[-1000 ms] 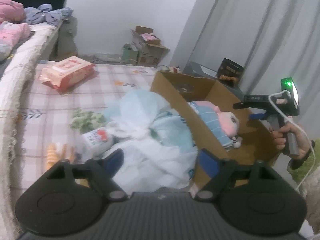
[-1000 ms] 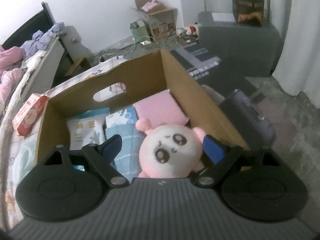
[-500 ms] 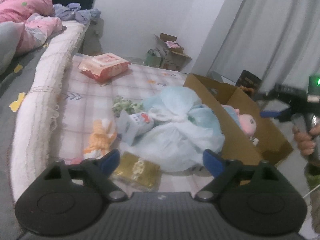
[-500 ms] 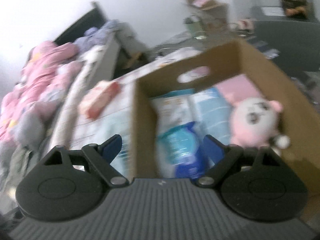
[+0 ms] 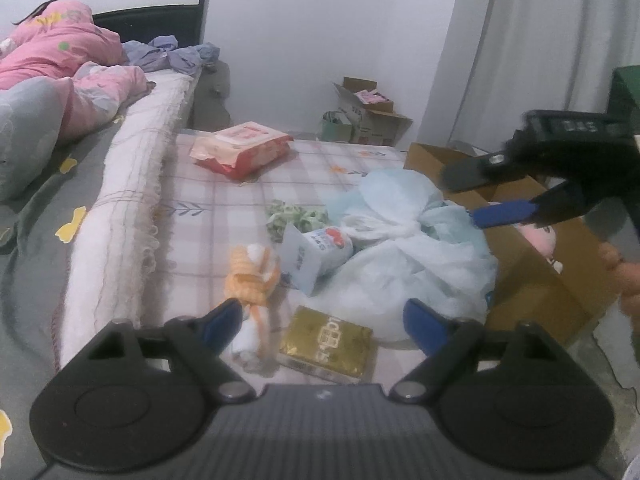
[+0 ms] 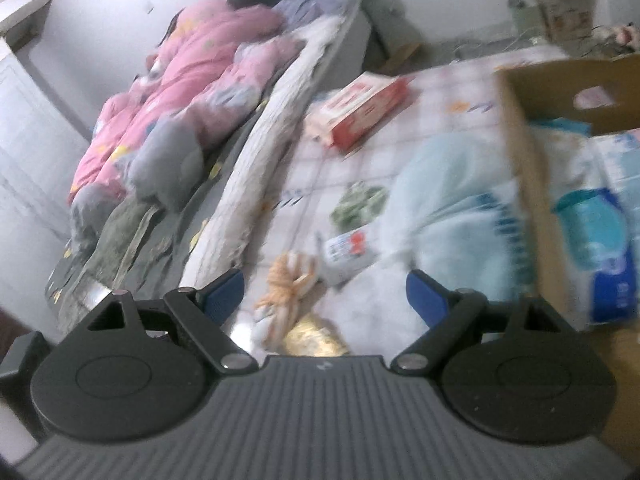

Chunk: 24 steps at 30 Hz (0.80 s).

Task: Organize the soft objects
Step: 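Return the right gripper to the pile near the white cup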

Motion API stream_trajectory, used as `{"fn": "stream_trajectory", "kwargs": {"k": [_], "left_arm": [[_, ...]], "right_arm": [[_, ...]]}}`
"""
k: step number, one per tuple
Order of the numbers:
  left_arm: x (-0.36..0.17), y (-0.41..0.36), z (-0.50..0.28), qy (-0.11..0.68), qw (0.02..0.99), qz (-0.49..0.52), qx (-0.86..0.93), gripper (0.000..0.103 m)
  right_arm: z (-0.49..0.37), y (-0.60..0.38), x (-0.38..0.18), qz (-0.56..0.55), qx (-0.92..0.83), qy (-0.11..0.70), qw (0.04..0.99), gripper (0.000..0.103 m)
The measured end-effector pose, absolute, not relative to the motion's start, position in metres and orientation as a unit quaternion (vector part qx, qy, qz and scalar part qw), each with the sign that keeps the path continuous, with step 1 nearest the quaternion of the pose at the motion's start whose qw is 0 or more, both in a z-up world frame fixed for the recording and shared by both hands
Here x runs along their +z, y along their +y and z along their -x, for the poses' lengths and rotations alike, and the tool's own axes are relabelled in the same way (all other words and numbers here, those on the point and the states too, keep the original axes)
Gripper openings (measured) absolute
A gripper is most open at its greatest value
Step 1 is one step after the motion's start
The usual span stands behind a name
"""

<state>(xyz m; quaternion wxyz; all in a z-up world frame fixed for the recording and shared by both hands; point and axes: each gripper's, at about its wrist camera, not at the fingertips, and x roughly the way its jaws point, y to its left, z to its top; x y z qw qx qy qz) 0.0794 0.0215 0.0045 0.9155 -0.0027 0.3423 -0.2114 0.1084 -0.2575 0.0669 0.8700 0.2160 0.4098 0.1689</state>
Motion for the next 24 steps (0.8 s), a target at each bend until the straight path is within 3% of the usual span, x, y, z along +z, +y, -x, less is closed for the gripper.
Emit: {"fn": "stream_trajectory", "kwargs": {"k": [3, 5, 9, 15, 24], "left_arm": [[0.002, 0.019, -0.085, 0.338, 0.918, -0.005, -0.206, 0.086], [-0.001, 0.017, -0.090, 0.338, 0.918, -0.007, -0.206, 0.079], [-0.012, 0.017, -0.100, 0.358, 0.911, -0.001, -0.203, 0.068], [-0.025, 0.026, -0.106, 0.379, 0.905, 0.006, -0.196, 0.065], [-0.029, 0.033, -0.119, 0.391, 0.900, 0.012, -0.194, 0.059]], "right_arm": [[-0.123, -0.241, 0.061, -0.209, 0.175, 0.422, 0.864, 0.086], [-0.134, -0.231, 0.057, -0.199, 0.177, 0.431, 0.862, 0.080], [-0.162, -0.209, 0.045, -0.160, 0.182, 0.455, 0.857, 0.062], [-0.206, -0.183, 0.021, -0.110, 0.178, 0.486, 0.848, 0.036], [-0.254, -0.153, -0.003, -0.039, 0.178, 0.499, 0.847, 0.021]]}}
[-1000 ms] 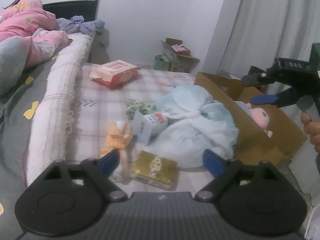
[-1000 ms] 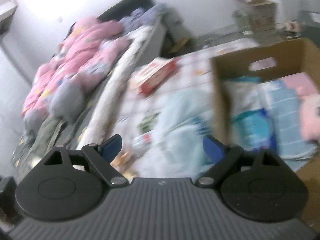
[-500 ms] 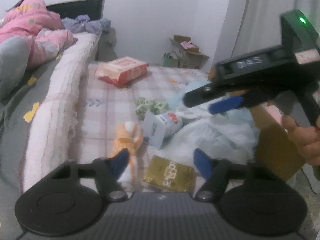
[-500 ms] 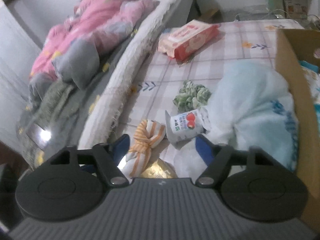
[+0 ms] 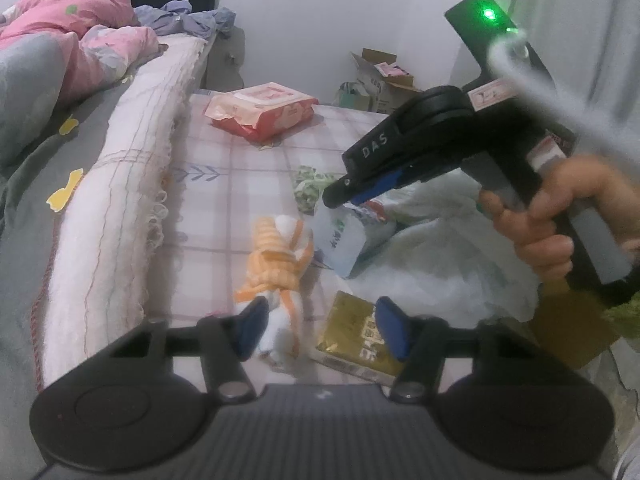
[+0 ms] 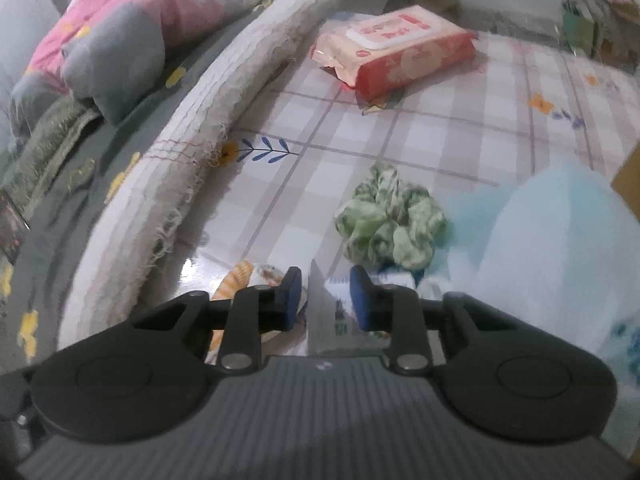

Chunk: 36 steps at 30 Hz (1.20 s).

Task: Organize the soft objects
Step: 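Return the right gripper to the pile near the white cup, then close the right gripper on the small white cup beside the scrunchie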

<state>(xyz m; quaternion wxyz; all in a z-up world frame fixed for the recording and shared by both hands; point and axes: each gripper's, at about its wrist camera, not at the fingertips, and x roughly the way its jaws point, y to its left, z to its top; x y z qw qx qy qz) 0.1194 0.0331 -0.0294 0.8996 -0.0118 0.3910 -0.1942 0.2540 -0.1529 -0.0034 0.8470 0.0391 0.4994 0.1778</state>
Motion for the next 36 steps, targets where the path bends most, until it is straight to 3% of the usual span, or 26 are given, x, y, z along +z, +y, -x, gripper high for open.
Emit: {"fn": "stream_trajectory", "kwargs": {"k": [7, 10, 18, 22, 26, 29, 31, 36], "left_arm": [[-0.031, 0.026, -0.127, 0.393, 0.897, 0.015, -0.202, 0.059], [-0.030, 0.021, -0.129, 0.387, 0.898, 0.014, -0.207, 0.060], [-0.027, 0.000, -0.144, 0.381, 0.898, 0.011, -0.220, 0.061], [-0.030, -0.010, -0.153, 0.384, 0.895, 0.011, -0.225, 0.061], [-0.035, -0.020, -0.162, 0.384, 0.896, 0.003, -0.223, 0.058], [-0.039, -0.026, -0.168, 0.387, 0.896, -0.009, -0.216, 0.042], [-0.043, -0.028, -0.171, 0.394, 0.894, -0.011, -0.213, 0.036], [-0.045, -0.022, -0.171, 0.402, 0.890, -0.002, -0.214, 0.035]], "right_arm": [[-0.255, -0.141, -0.003, -0.002, 0.208, 0.499, 0.841, 0.002], [-0.254, -0.146, -0.002, -0.020, 0.212, 0.502, 0.838, 0.001], [-0.256, -0.217, 0.002, -0.194, 0.198, 0.494, 0.824, 0.000], [-0.252, -0.238, 0.002, -0.211, 0.185, 0.493, 0.824, 0.000], [-0.249, -0.231, 0.000, -0.210, 0.204, 0.505, 0.812, 0.003], [-0.253, -0.213, 0.000, -0.188, 0.218, 0.509, 0.811, 0.009], [-0.258, -0.199, 0.000, -0.164, 0.221, 0.511, 0.814, 0.018], [-0.277, -0.165, -0.009, -0.091, 0.228, 0.524, 0.816, 0.022]]}}
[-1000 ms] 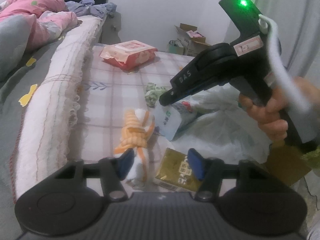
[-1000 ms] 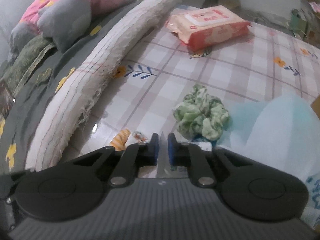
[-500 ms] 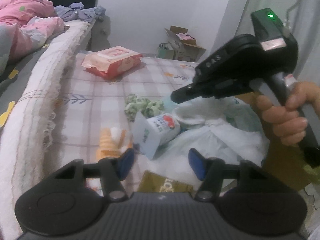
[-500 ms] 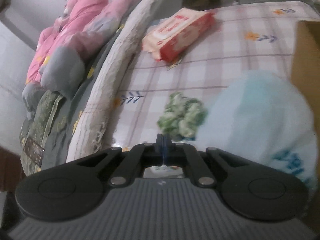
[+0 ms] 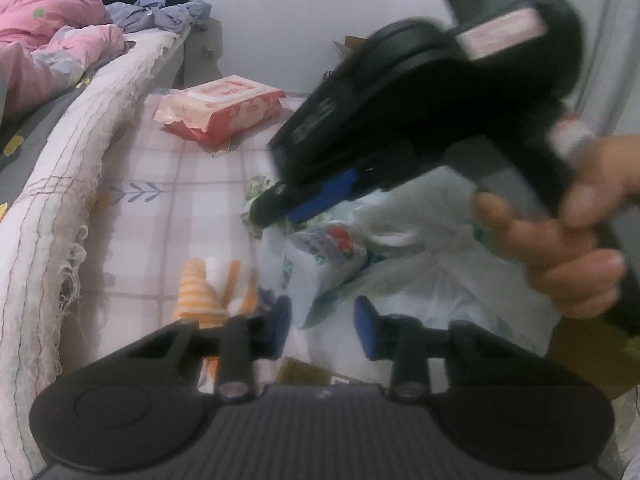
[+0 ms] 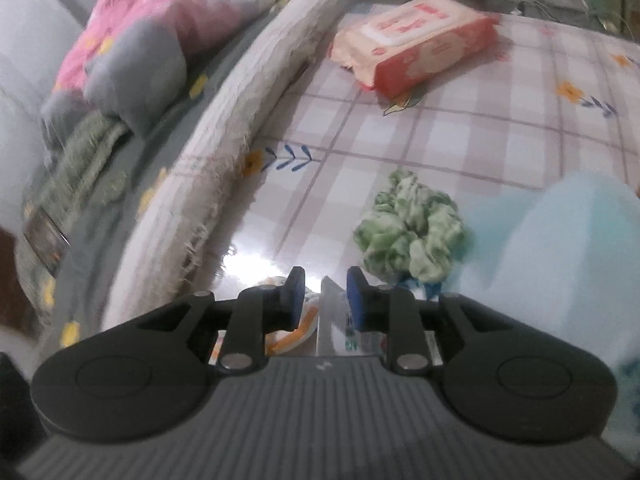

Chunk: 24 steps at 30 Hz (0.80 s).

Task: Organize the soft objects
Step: 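Close the right gripper on the small white cup beside the scrunchie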

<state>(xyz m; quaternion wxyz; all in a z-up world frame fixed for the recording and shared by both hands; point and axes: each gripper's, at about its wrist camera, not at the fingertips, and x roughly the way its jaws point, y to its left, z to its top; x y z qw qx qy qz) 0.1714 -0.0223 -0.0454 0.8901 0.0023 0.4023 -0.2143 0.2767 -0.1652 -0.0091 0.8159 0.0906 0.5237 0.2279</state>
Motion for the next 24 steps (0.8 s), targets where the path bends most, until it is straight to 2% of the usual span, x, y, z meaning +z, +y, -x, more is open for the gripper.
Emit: {"fn": "stream_trajectory", "kwargs": {"k": [4, 7, 11, 20, 24], "left_arm": [[-0.046, -0.017, -0.172, 0.406, 0.888, 0.003, -0.214, 0.035], [-0.047, -0.015, -0.174, 0.407, 0.888, 0.004, -0.211, 0.035], [-0.048, -0.014, -0.177, 0.409, 0.888, 0.010, -0.210, 0.036], [-0.051, -0.017, -0.189, 0.422, 0.878, 0.040, -0.222, 0.056], [-0.052, -0.020, -0.196, 0.427, 0.876, 0.045, -0.220, 0.056]], "right_arm": [[-0.288, -0.149, -0.022, -0.054, 0.228, 0.539, 0.809, 0.020], [-0.286, -0.147, -0.022, -0.047, 0.229, 0.540, 0.808, 0.004], [-0.282, -0.156, -0.015, -0.066, 0.233, 0.532, 0.811, 0.002], [-0.276, -0.219, -0.003, -0.178, 0.215, 0.512, 0.812, 0.000], [-0.273, -0.237, -0.004, -0.203, 0.206, 0.511, 0.810, 0.000]]}}
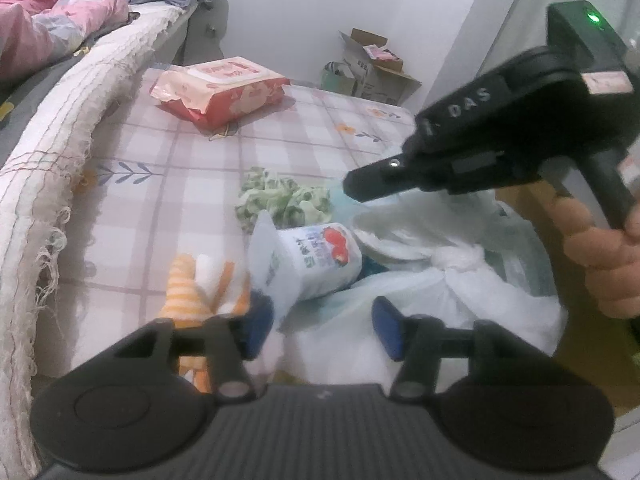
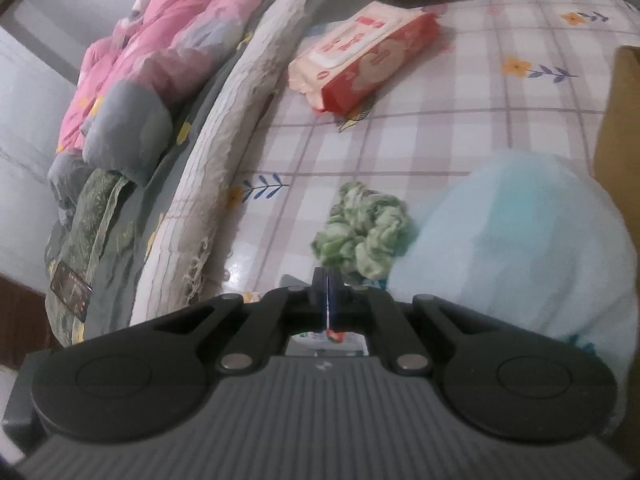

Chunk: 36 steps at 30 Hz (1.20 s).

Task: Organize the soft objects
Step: 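Close the right gripper on the small white cup beside the scrunchie, then lift the white cup with the right gripper toward the cardboard box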

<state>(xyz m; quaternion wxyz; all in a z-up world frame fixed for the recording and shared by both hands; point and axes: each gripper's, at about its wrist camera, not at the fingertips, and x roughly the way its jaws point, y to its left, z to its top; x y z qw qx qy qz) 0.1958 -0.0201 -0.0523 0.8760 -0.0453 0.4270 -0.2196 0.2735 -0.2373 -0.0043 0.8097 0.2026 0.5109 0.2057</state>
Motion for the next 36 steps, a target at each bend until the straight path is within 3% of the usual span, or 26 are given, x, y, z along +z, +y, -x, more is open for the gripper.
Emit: {"fn": "stream_trajectory", "kwargs": {"k": [5, 7, 10, 13, 16, 21, 36], "left_arm": [[-0.051, -0.019, -0.193, 0.428, 0.875, 0.045, -0.222, 0.054], [-0.050, -0.017, -0.191, 0.431, 0.874, 0.044, -0.220, 0.054], [-0.050, -0.014, -0.187, 0.432, 0.874, 0.042, -0.218, 0.054], [-0.050, -0.010, -0.186, 0.433, 0.875, 0.041, -0.215, 0.054], [-0.049, -0.007, -0.187, 0.432, 0.876, 0.042, -0.211, 0.054], [-0.052, -0.005, -0.192, 0.432, 0.876, 0.045, -0.209, 0.054], [-0.059, -0.017, -0.218, 0.461, 0.853, 0.101, -0.224, 0.074]], "right_arm": [[-0.275, -0.222, -0.002, -0.202, 0.237, 0.518, 0.797, 0.009], [-0.278, -0.207, -0.002, -0.179, 0.244, 0.517, 0.800, 0.023], [-0.287, -0.178, -0.006, -0.134, 0.252, 0.520, 0.805, 0.024], [-0.298, -0.157, -0.019, -0.105, 0.248, 0.537, 0.800, 0.024], [-0.301, -0.149, -0.029, -0.077, 0.236, 0.548, 0.799, 0.008], [-0.290, -0.169, -0.019, -0.101, 0.231, 0.536, 0.806, 0.000], [-0.278, -0.222, -0.014, -0.182, 0.233, 0.520, 0.802, 0.001]]}}
